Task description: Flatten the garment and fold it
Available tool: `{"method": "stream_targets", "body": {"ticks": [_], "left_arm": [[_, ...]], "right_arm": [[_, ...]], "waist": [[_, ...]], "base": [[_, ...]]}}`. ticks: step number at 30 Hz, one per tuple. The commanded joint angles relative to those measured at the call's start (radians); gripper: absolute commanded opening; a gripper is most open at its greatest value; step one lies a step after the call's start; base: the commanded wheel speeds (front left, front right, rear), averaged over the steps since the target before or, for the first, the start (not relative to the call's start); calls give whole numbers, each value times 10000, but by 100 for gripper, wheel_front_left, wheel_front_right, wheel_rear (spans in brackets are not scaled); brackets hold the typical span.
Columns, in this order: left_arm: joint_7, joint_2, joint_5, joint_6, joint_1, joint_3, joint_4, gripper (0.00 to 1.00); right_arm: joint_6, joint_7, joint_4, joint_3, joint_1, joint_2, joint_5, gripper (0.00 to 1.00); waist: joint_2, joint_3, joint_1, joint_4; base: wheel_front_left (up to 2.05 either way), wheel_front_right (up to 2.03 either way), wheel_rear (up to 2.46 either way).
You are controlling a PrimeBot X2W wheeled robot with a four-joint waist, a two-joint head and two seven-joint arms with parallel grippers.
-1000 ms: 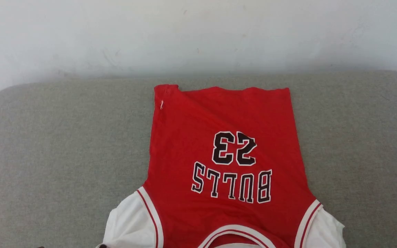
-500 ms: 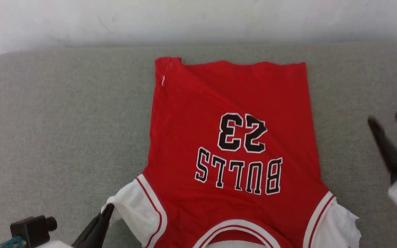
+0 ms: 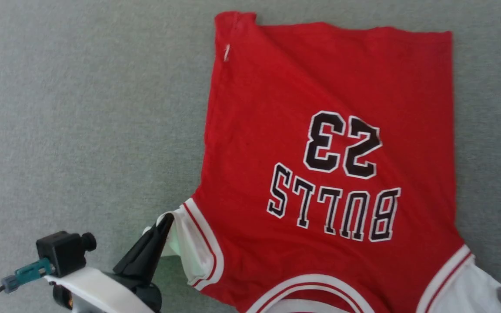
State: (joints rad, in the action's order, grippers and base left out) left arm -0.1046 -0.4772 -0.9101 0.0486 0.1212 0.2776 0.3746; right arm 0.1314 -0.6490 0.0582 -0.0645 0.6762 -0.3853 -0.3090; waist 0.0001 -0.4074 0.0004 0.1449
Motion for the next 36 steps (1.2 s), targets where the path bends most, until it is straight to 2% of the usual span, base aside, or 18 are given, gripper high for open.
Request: {"method": "stream_targets", "body": {"ticks": [1,6,15,16,18,22,28,31,36], "left_arm": [[71,80,124,-108,-208,52,-61,0],[169,267,246,-335,-646,312,-260,0],[232,527,291,-599,-1190,624,-622,0],[242,550,286,-612,-1222,640,-663,0],[267,580,277,-633,-1266,654,-748,0],[357,594,266,-641,-1297,604,-871,0],[541,433,394,-548,-1161,402,-926,0],[549,291,485,-363,-914,293,-915,0],[453,85,536,-22,-369,173,-706,0]], "right_arm": [[-7,-113,254,-39,261,33,202,100],[-7,-794,1407,-305,879,204,834,100],[-7,-1407,2423,-1075,1011,611,1630,100],[-7,-1554,2501,-1186,989,677,1683,73],[-7,-1810,2560,-1350,974,790,1781,0],[-7,-1862,2374,-1349,980,842,1818,0],[-7,-665,1845,-1053,722,836,1304,0],[-7,-82,1489,-1181,88,853,1000,0],[-7,361,245,-2210,-1788,1012,342,0]], "waist": [[-1,-840,-4,818],[-1,-1386,-4,1356],[-1,-1885,-4,1889],[-1,-1895,-4,1903],[-1,-1903,-4,1904],[-1,-1783,-4,1730],[-1,-963,-4,1032],[-1,-311,-4,564],[-1,516,-4,-99]], "base": [[0,0,0],[0,0,0],[0,0,0],[0,0,0],[0,0,0],[0,0,0],[0,0,0],[0,0,0],[0,0,0]]}}
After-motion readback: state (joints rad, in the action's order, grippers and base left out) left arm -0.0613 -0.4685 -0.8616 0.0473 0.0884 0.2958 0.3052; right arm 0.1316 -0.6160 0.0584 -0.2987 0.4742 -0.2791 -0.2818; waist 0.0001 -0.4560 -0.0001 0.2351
